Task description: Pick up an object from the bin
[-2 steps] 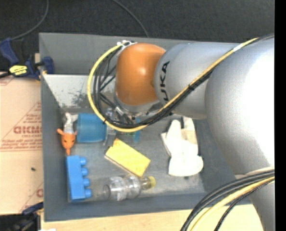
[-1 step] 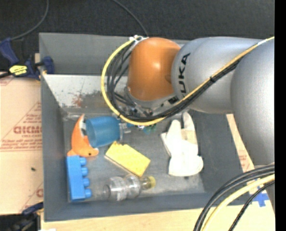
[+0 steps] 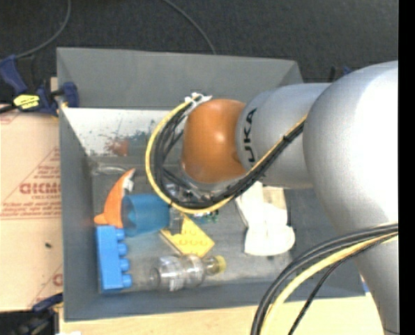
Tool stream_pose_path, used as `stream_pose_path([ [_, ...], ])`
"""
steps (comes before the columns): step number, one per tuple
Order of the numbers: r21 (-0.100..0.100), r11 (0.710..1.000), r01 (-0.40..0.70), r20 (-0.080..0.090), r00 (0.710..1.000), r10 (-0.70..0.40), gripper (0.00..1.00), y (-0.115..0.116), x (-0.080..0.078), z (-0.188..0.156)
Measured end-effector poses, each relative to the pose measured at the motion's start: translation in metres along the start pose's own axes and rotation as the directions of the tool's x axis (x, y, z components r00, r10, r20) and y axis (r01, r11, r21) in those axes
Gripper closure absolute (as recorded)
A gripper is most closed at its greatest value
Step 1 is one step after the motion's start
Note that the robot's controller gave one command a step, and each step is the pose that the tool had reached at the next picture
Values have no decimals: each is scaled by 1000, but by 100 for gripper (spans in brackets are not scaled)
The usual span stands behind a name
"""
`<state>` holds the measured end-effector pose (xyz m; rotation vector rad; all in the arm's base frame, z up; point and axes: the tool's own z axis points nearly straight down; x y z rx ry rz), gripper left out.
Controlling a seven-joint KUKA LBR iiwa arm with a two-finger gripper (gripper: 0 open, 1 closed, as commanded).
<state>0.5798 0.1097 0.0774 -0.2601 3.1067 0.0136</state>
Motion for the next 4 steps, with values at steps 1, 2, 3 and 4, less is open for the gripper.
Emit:
stream_pose_path([
  [1,0,1000,-5,-4,1000,5,100,3,-6,-16],
  [2,0,1000,-6,-4,1000,6,100,3,-6,-16],
  [3,1,1000,20,-6,1000,-20,100,8,-13,-98],
  [4,0,1000,1,2,1000,-1,100,10,-38,-130],
])
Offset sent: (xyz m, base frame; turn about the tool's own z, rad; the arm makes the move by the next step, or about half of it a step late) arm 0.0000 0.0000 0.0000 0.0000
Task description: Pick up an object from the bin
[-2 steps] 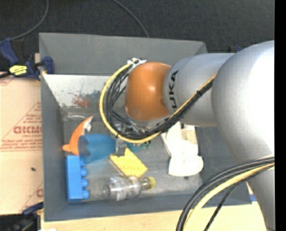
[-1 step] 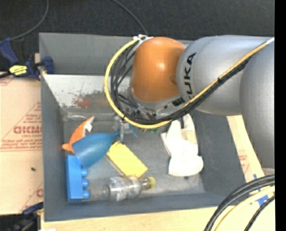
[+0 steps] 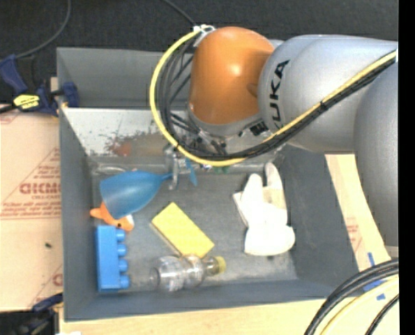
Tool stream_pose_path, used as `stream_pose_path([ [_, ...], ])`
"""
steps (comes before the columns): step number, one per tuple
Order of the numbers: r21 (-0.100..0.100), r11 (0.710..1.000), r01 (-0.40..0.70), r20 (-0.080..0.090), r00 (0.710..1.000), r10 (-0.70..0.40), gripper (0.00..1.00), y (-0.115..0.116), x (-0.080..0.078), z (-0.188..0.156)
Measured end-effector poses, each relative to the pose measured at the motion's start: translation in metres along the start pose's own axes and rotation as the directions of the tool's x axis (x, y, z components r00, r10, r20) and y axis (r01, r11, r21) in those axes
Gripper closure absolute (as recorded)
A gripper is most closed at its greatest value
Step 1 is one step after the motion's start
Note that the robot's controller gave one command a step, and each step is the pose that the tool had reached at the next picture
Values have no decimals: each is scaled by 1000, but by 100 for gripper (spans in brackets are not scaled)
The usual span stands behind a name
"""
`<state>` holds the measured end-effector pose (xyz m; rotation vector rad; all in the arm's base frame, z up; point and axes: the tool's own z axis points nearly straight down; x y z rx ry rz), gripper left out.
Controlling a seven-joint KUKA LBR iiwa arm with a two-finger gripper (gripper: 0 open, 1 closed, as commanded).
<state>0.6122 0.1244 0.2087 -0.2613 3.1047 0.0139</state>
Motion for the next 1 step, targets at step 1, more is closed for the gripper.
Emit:
stream_pose_path([
  [1,0,990,-139,-1,990,139,100,6,0,48],
])
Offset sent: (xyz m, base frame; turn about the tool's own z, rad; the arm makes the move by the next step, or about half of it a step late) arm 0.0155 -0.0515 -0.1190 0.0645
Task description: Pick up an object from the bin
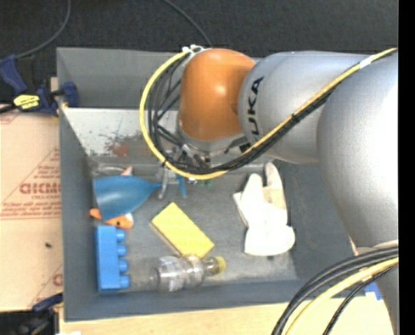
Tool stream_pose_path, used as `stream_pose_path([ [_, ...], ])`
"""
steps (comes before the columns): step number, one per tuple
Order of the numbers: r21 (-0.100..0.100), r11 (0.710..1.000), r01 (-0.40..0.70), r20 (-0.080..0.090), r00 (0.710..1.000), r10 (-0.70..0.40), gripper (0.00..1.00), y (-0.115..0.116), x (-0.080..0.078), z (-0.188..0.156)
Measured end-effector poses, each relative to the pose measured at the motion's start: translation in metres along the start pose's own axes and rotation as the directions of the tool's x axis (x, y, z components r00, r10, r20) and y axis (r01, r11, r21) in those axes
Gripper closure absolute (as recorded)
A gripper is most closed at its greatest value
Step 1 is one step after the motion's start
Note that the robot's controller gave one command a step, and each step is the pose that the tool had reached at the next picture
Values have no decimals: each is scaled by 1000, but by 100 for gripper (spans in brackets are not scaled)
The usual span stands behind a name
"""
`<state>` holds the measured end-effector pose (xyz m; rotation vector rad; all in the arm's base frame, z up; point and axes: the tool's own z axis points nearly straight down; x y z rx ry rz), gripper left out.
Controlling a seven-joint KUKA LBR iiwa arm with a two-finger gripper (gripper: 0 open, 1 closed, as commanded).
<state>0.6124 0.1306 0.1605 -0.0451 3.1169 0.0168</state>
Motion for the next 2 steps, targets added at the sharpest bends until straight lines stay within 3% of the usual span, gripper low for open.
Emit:
stream_pose_path([
  [1,1,997,75,5,997,-75,100,-58,-12,67],
  [2,-1,998,60,3,998,-60,100,-44,-14,89],
])
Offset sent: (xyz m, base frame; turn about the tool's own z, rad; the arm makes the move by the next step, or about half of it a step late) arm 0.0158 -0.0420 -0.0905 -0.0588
